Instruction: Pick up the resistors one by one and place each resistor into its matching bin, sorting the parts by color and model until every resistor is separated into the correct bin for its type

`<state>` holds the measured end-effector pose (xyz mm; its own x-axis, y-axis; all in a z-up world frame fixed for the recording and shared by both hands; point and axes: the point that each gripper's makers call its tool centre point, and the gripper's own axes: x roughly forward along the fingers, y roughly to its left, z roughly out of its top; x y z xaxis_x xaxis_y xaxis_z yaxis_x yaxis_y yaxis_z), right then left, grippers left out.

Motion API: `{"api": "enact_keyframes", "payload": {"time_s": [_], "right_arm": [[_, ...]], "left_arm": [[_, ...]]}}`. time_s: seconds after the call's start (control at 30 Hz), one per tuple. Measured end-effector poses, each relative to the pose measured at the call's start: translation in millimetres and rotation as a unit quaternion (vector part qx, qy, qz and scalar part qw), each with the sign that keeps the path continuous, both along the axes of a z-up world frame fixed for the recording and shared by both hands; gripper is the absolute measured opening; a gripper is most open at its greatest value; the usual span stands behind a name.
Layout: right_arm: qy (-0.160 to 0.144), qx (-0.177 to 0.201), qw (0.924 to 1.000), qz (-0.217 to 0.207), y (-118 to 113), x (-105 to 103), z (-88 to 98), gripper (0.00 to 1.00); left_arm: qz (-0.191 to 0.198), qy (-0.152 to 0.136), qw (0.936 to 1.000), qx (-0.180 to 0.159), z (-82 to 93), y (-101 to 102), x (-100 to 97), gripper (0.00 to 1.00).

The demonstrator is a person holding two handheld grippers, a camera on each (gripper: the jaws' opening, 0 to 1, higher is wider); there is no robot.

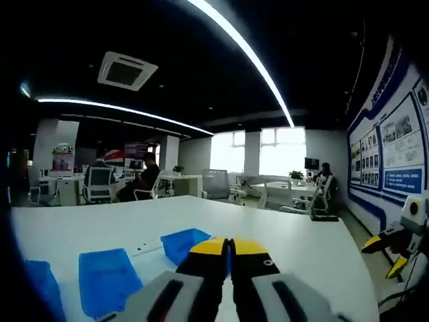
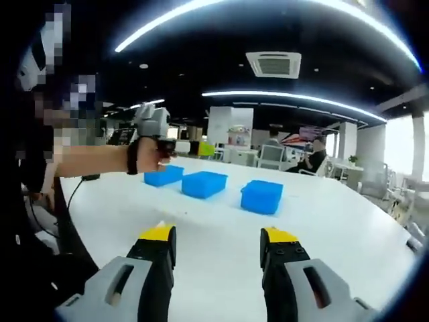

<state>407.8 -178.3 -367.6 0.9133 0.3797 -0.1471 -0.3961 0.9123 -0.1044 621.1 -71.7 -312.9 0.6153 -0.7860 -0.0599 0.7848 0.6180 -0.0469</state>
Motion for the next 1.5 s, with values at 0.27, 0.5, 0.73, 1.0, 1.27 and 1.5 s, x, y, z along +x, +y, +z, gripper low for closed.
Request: {"api": "enact_keyframes", "payload": {"time_s": [0.27,0.5,0.73,1.0,1.27,1.5], "right_arm": [[-0.008,0.02,0.9979,-0.062,-37,-2,3.5,0.51],[-0.011,0.023,0.9967,-0.078,-46,-3,5.1,0.5],[-0.014,0.027,0.9972,-0.069,-42,-3,5.5,0.5],[-0.014,0.027,0.9975,-0.063,-37,-4,6.1,0.49],[-0.023,0.022,0.9987,-0.04,-25,5,11.4,0.49],[-0.026,0.017,0.9995,-0.002,-8,17,14.2,0.5]], "left_arm": [[0.009,0.008,0.9995,0.029,3.1,-57,61.7,0.05],[0.013,0.008,0.9972,0.073,-4.6,-85,96.1,0.05],[0.02,-0.019,0.9922,0.121,-17.6,-87,104.5,0.23],[0.023,0.017,0.9961,0.083,-18.5,-62,92.4,0.33],[0.012,0.026,0.9982,0.053,-21.0,-3,38.5,0.34],[0.046,0.013,0.9987,0.015,-17.9,67,-24.9,0.35]]}}
